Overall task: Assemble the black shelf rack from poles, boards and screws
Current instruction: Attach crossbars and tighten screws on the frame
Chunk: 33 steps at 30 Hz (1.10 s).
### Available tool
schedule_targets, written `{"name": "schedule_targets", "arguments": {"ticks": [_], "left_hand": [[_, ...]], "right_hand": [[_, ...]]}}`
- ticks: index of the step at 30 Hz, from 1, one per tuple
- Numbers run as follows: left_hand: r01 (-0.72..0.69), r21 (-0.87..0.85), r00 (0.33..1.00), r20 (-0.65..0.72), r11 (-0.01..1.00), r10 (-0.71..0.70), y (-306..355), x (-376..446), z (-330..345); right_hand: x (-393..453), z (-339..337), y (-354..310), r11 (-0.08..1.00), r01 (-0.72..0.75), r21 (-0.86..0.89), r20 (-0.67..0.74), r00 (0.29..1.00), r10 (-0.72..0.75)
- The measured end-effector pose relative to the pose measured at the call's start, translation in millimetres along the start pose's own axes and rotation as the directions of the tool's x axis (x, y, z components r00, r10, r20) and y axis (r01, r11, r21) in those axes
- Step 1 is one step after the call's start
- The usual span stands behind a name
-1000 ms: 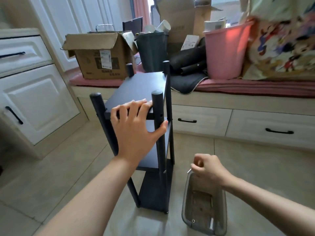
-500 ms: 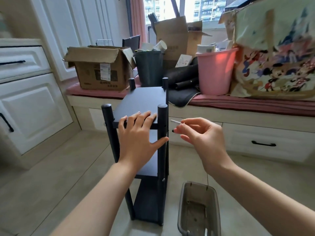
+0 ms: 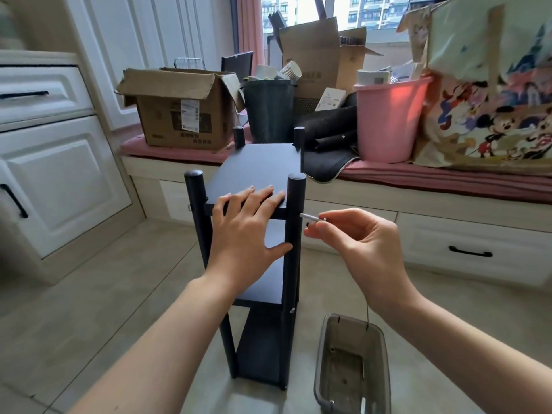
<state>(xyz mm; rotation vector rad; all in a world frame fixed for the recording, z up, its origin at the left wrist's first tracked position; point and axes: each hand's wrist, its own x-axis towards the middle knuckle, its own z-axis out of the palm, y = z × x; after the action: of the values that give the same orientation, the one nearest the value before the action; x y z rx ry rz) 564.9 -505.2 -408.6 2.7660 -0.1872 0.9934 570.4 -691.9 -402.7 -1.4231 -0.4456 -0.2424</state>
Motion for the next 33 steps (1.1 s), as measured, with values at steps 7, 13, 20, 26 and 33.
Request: {"name": "schedule_targets", "arguments": {"ticks": [7, 13, 20, 26, 33], "left_hand": [[0.01, -0.015, 1.0, 0.009, 1.0, -0.009, 1, 0, -1], [0.01, -0.004, 1.0, 0.015, 1.0, -0.01, 1, -1, -2], [0.004, 0.027, 0.999, 0.032, 1.0, -0.005, 2, -1, -4], [0.009, 0.025, 0.999, 0.051, 1.0, -0.01, 4, -1, -6], [0.014, 0.02, 0.998, 0.059, 1.0, -0.015, 6, 0, -7]], "right_hand": [[1, 0, 3, 1.0, 0.002, 0.015, 0.01, 1.0, -0.002], [2, 3, 7, 0.997, 0.055, -0.049, 0.031, 0.998, -0.054], [5, 5, 10, 0.996, 0.067, -0.059, 0.032, 0.997, -0.065], [8, 8, 11, 0.993, 0.066, -0.102, 0.038, 0.997, -0.062], [12, 12, 11, 0.987, 0.061, -0.151, 0.04, 0.998, -0.056]]}}
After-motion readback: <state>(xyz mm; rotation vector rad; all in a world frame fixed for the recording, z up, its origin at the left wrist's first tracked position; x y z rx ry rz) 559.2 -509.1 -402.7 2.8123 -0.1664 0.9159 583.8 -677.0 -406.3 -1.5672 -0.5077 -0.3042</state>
